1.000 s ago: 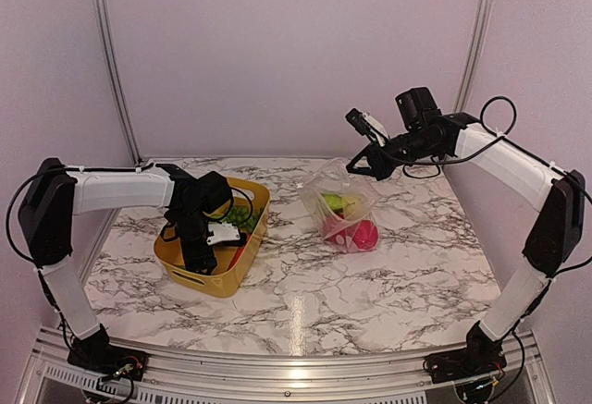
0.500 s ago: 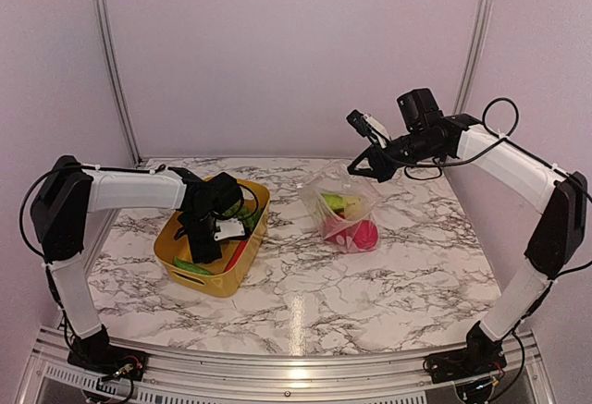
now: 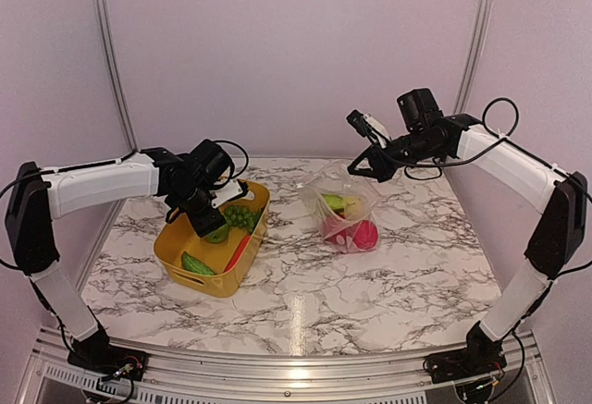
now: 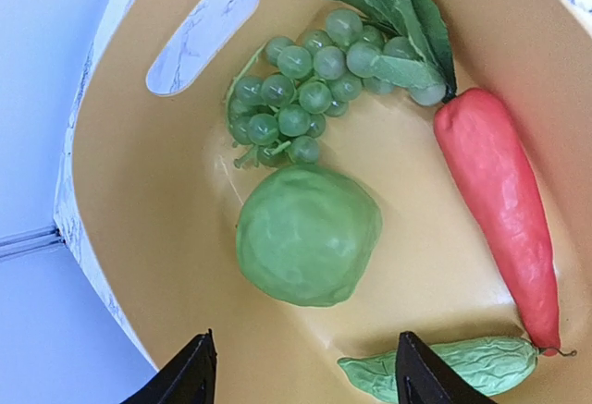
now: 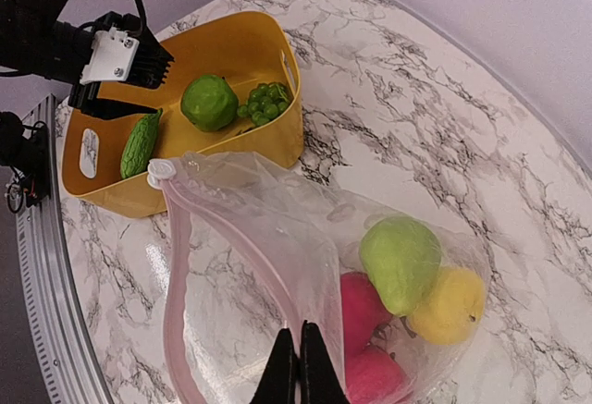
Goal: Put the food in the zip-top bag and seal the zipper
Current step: Adjust the fake fruit in the bin.
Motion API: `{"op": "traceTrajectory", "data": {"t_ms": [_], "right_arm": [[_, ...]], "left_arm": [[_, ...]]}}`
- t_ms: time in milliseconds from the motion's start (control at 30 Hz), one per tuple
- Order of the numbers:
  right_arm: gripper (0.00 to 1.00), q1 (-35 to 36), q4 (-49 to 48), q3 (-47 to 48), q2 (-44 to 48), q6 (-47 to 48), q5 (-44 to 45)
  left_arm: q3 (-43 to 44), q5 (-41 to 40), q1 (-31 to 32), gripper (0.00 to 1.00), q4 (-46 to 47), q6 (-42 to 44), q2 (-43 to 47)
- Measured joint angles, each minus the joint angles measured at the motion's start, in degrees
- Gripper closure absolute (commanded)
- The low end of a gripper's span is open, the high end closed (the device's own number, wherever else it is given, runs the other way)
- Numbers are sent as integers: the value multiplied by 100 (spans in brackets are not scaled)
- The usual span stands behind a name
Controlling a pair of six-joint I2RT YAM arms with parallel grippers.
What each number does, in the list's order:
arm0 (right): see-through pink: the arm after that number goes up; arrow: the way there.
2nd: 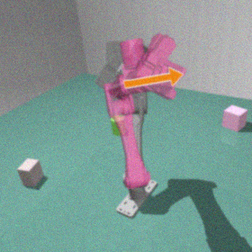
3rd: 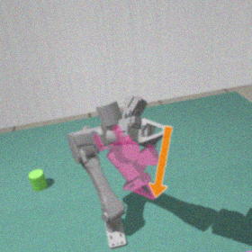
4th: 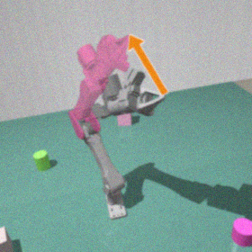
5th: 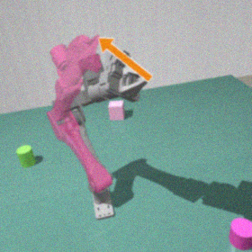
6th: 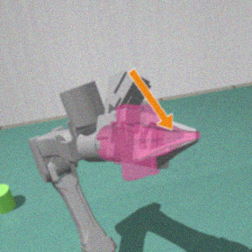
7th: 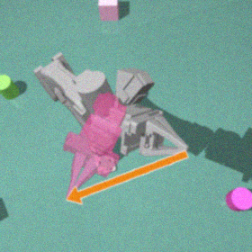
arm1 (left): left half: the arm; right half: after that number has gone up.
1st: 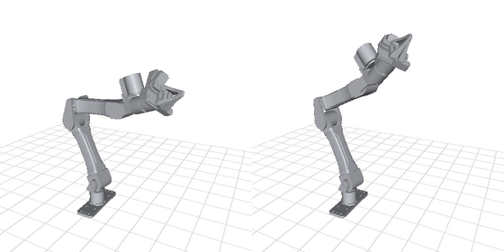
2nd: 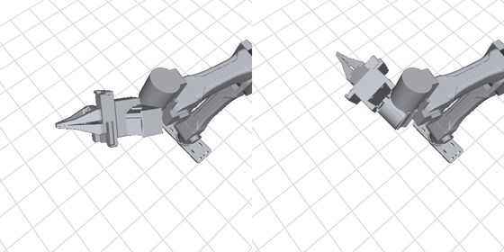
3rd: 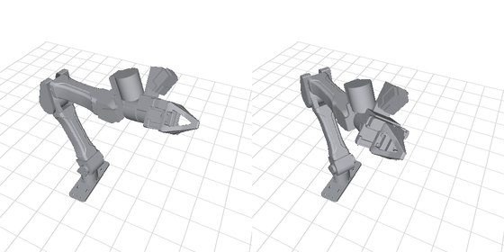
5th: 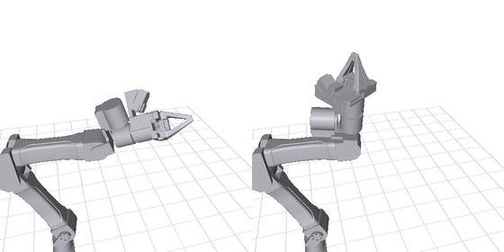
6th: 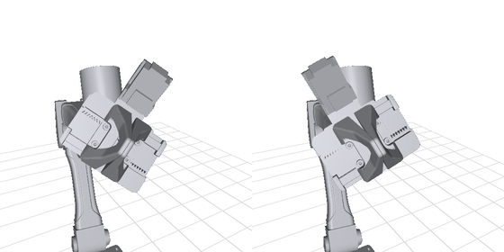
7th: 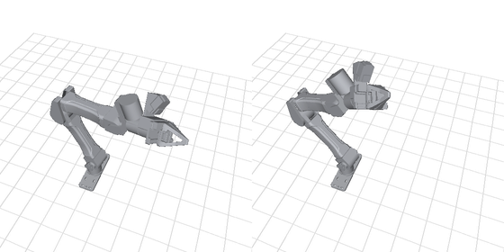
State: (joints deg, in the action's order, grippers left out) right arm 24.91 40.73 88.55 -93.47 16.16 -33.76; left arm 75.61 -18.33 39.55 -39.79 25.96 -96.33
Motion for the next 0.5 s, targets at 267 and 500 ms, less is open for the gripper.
{"op": "traceTrajectory", "data": {"t_ms": [267,500], "right_arm": [[100,0,0,0,2,0,2],[100,0,0,0,2,0,13]], "left_arm": [[319,118,-92,20,310,-1152,-282],[319,267,-92,19,645,-1685,-542]]}}
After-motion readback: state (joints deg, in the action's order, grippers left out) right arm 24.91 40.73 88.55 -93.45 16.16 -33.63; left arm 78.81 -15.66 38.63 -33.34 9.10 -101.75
